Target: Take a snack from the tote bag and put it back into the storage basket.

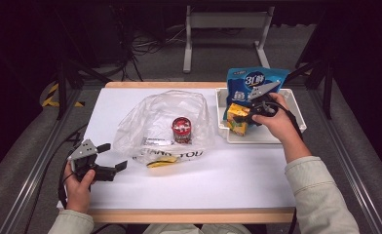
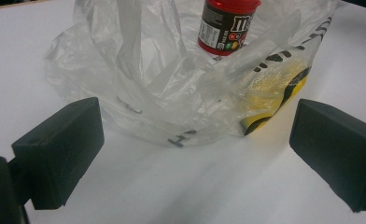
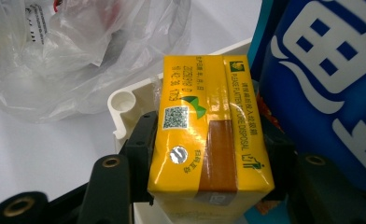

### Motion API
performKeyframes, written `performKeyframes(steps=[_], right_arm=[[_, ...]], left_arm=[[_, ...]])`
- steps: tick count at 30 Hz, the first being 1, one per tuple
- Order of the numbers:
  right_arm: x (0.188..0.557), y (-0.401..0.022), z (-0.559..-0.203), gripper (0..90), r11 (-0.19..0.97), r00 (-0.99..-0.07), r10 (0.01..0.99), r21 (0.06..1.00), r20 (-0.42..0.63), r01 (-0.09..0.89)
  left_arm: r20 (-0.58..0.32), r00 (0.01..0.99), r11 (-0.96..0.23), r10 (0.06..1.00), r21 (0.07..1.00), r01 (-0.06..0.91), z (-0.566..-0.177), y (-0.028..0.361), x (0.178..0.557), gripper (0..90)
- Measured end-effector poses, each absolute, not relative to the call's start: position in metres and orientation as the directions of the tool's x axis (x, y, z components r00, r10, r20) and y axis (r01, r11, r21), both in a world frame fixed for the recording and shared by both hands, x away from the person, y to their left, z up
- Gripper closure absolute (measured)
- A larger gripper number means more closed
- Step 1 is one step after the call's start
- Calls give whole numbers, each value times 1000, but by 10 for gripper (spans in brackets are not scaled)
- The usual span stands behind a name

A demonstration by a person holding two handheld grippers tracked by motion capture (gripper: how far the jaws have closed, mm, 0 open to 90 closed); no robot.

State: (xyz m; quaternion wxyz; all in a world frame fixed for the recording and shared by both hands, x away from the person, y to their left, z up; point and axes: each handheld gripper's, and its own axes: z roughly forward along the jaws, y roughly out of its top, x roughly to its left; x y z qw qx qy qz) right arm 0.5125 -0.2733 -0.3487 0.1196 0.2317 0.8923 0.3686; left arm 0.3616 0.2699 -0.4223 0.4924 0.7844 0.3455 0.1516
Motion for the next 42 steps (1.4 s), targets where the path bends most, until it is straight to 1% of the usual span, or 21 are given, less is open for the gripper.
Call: performKeyframes(steps=[14,23,25,31,33,38,40,42], right_arm=[[515,-270,-362,512,629,-870,491,708,-40,322],[516,-282,-366,487,616,-866,499,713,-24,336],[516,-285,-366,480,602,-865,502,725,-16,335],[513,-282,-360,443,600,-861,507,735,-44,315],[511,-281,-355,412,595,-859,510,744,-54,306],[503,-281,-346,384,583,-855,514,760,-71,287],[499,-281,-342,388,584,-849,521,764,-91,276],[497,-281,-340,392,573,-848,522,773,-89,272]], left_arm=[[-98,715,-279,692,877,391,-422,270,361,35],[-103,714,-275,692,877,394,-422,270,361,35],[-105,713,-273,693,877,394,-422,269,361,35],[-97,718,-284,689,876,391,-422,269,362,35],[-104,715,-276,691,876,395,-422,269,361,35],[-105,717,-279,689,875,396,-422,269,361,35],[-98,718,-284,689,875,392,-422,269,362,35],[-98,718,-283,689,875,392,-422,269,362,35]])
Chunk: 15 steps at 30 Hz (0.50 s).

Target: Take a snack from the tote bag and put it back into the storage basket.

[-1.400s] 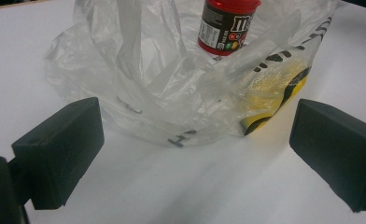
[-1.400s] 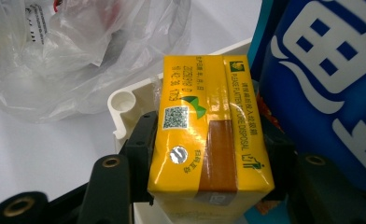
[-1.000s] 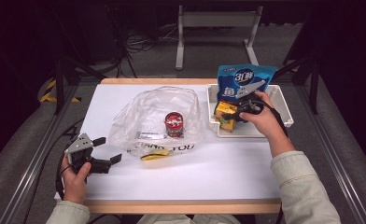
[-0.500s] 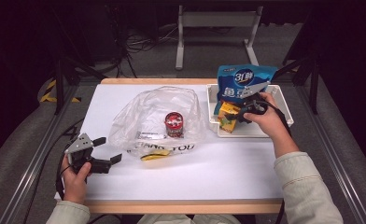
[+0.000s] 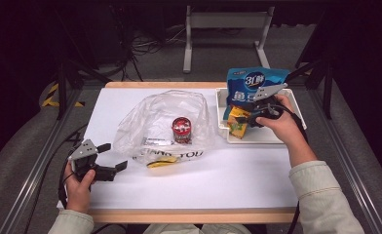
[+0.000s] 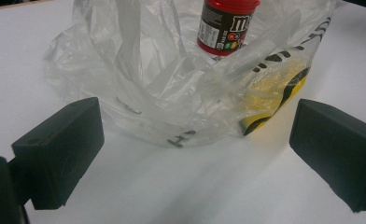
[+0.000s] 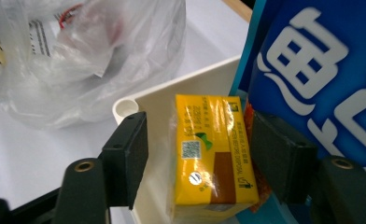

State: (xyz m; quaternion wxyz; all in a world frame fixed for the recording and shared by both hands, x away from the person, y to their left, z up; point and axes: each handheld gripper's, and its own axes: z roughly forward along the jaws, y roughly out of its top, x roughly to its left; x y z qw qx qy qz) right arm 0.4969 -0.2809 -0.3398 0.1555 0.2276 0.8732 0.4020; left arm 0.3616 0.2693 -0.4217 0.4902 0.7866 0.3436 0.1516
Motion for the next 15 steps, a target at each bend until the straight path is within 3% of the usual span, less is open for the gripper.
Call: performKeyframes(steps=[3,7,11,12,15], right_arm=[[490,-282,-333,397,566,-837,535,784,-115,255],[480,-284,-328,479,545,-833,542,802,-115,245],[464,-283,-327,665,538,-840,532,809,-108,237],[464,-283,-327,665,538,-840,532,809,-108,237],[456,-283,-328,777,523,-839,536,818,-97,239]], left_arm=[[-97,719,-284,688,876,390,-422,269,362,35],[-107,715,-278,690,874,399,-422,268,362,35],[-105,717,-280,689,874,397,-422,268,362,35],[-105,717,-280,689,874,397,-422,268,362,35],[-105,718,-281,688,874,396,-422,267,362,35]])
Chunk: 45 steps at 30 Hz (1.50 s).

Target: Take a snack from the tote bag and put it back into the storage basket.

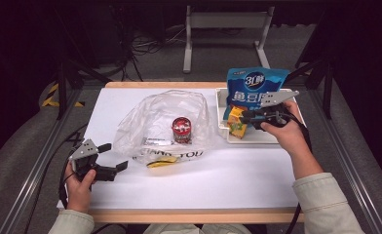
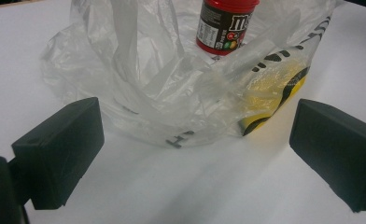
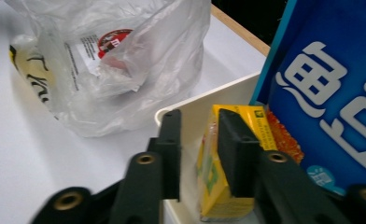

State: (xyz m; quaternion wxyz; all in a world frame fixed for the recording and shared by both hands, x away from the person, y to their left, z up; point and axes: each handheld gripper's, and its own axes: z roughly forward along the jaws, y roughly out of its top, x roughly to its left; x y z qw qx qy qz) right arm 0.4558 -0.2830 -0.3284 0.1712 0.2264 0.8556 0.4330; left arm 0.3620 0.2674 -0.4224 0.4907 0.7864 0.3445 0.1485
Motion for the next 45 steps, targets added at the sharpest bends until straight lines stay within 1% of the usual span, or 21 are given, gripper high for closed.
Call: performKeyframes(steps=[1,2,4,5,7,11,21,27,33,45], right_arm=[[451,-283,-331,837,511,-833,547,822,-86,251],[451,-283,-331,837,511,-833,547,822,-86,251],[446,-284,-335,894,503,-821,564,826,-91,254],[445,-285,-338,900,499,-817,572,824,-79,269],[442,-286,-349,900,481,-810,583,828,-57,288],[442,-286,-359,900,472,-806,590,827,-38,306],[445,-285,-385,900,488,-798,603,797,-14,355],[448,-286,-394,900,488,-786,619,787,-6,378],[454,-291,-405,900,481,-758,652,767,11,425],[459,-291,-410,900,471,-734,679,757,17,453]], left_arm=[[-104,719,-282,687,874,396,-422,267,362,35],[-104,719,-281,688,874,396,-422,267,362,35],[-107,717,-277,689,875,397,-422,268,362,35],[-108,717,-277,689,875,398,-422,268,362,35],[-107,717,-278,689,874,398,-422,268,362,35],[-107,718,-279,688,874,397,-422,267,362,35],[-102,718,-281,689,875,394,-422,268,362,34],[-107,717,-278,689,875,397,-422,268,361,35],[-106,718,-278,688,875,396,-422,268,361,35],[-102,717,-280,689,876,393,-422,268,361,35]])
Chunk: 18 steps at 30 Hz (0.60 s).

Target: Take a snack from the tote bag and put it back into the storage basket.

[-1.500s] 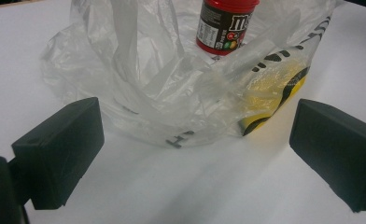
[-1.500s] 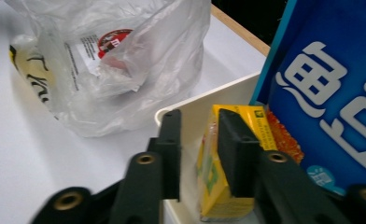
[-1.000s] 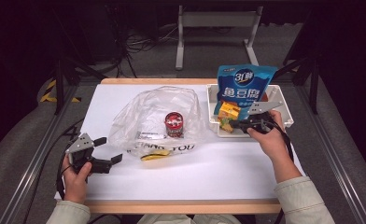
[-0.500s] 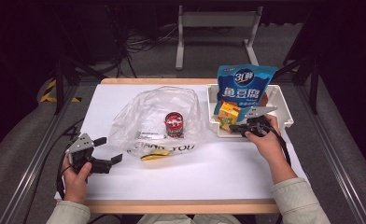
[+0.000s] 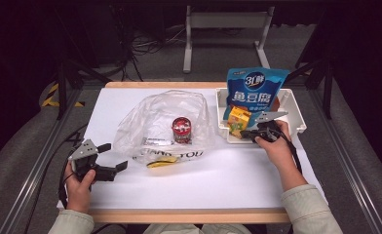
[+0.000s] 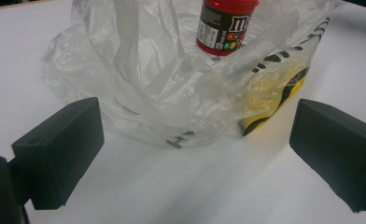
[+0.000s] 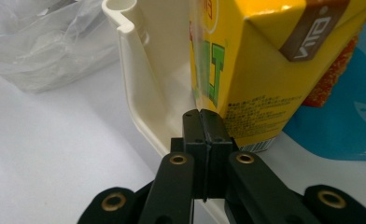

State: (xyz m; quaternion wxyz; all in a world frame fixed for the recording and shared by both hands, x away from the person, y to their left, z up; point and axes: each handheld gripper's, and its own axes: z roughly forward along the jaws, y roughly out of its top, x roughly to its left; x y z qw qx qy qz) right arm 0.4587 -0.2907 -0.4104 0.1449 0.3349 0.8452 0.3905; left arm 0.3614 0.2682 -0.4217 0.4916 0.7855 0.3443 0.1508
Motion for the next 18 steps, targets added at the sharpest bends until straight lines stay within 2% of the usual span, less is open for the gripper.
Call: performKeyframes(steps=[18], right_arm=[[465,-303,-412,900,452,-678,735,734,17,507]], left_arm=[[-98,720,-282,687,877,389,-421,268,361,35]])
